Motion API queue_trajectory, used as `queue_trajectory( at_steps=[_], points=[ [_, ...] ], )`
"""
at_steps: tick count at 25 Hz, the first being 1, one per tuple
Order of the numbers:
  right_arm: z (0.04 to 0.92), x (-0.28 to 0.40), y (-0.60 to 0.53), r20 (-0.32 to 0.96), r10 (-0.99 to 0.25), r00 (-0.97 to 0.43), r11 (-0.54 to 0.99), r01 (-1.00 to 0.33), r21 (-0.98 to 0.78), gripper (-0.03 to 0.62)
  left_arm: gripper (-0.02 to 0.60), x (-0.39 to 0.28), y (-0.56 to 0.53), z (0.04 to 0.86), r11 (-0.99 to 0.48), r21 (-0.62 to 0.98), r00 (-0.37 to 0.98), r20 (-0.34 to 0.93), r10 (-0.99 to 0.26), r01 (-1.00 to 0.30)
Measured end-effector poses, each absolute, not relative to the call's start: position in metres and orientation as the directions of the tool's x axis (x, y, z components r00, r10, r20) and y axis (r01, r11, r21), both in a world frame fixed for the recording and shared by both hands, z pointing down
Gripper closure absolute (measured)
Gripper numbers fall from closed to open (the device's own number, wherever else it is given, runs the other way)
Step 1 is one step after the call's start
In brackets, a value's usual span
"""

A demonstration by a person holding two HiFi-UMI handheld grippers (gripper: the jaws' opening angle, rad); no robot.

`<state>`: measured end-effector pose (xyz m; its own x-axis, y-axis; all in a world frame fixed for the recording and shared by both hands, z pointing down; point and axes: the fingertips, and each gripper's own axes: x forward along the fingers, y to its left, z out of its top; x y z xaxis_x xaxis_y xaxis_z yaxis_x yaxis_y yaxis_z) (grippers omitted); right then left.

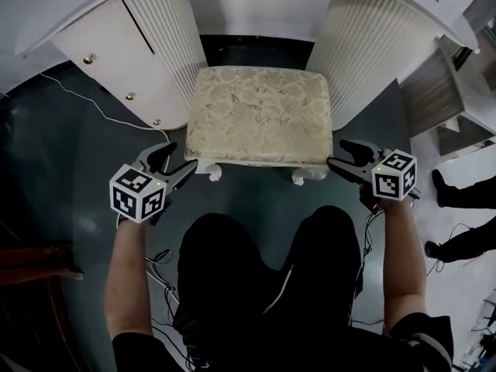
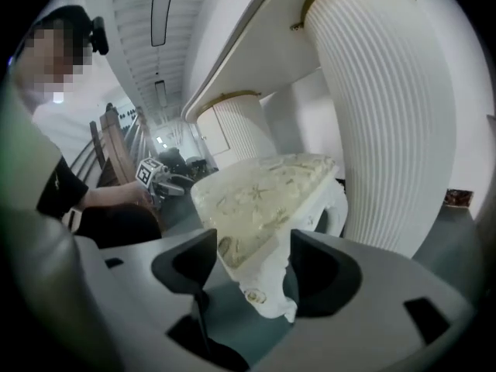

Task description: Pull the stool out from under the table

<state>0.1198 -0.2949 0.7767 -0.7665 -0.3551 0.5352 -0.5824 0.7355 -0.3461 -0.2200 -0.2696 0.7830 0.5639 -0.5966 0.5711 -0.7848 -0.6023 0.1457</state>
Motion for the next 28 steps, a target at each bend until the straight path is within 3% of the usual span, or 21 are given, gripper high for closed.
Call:
queue_trajectory(
  at_steps=[4,8,15,20,28],
  points=[
    [0.774,0.113,-0.316,0.502,-0.381,-0.776,0.692,-0.6,-0.402,0.253,0.229,-0.211,-0.275,0.788,-0.668,0.141,0.601,0.598,-0.531,-0.731],
    [0.778,0.101,-0.326,0.492,-0.372,-0.787,0.652,-0.599,-0.466,0.226,0.222,-0.201,-0.28,0.804,-0.702,0.127,0.601,0.635,-0.485,-0.701],
    [0.778,0.103,-0.341,0.461,-0.431,-0.776,0.645,-0.622,-0.444,0.279,0.279,-0.185,-0.308,0.806,-0.707,0.082,0.581,0.64,-0.503,-0.703],
    [0.776,0.1,-0.335,0.453,-0.41,-0.792,0.665,-0.599,-0.446,0.279,0.328,-0.189,-0.273,0.802,-0.752,0.079,0.581,0.688,-0.434,-0.655],
    [0.774,0.104,-0.352,0.439,-0.404,-0.803,0.67,-0.586,-0.456,0.309,0.325,-0.189,-0.267,0.805,-0.822,0.064,0.552,0.77,-0.321,-0.566]
  ],
)
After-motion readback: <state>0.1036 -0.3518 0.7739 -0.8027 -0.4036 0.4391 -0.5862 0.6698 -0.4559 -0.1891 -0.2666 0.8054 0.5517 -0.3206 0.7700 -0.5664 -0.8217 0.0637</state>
